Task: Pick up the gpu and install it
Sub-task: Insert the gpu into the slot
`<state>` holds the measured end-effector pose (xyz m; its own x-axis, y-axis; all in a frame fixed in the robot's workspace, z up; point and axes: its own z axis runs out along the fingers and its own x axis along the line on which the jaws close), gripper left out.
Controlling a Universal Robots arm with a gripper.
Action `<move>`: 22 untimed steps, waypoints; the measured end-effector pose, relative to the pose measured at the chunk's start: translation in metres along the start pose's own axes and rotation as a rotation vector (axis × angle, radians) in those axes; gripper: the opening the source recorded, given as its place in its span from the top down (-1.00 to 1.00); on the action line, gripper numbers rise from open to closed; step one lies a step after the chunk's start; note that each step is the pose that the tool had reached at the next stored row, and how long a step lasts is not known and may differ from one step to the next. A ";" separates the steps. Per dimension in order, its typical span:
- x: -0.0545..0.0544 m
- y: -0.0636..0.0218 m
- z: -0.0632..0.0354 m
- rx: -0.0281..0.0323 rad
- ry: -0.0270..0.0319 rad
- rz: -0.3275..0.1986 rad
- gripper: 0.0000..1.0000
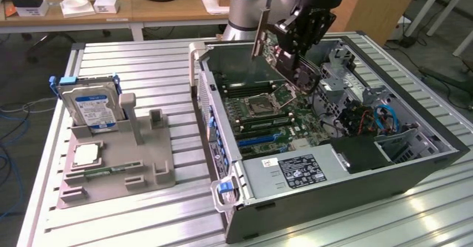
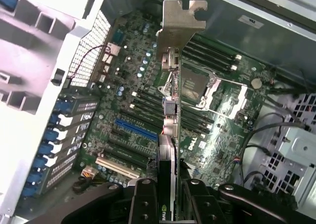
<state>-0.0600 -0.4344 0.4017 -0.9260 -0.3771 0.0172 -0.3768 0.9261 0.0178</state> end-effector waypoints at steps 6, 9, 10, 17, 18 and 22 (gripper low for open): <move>0.000 -0.0001 0.0000 0.0014 0.0014 -0.080 0.47; 0.000 -0.0001 0.0000 0.0021 0.0021 -0.120 0.47; 0.000 -0.0001 0.0000 0.0023 0.0024 -0.133 0.47; 0.000 -0.0002 0.0000 0.0039 0.0040 -0.225 0.47; 0.000 -0.0001 0.0000 0.0041 0.0042 -0.238 0.47; 0.000 -0.0001 0.0002 0.0051 0.0052 -0.295 0.47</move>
<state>-0.0600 -0.4346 0.4015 -0.7764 -0.6300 0.0171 -0.6298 0.7766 0.0178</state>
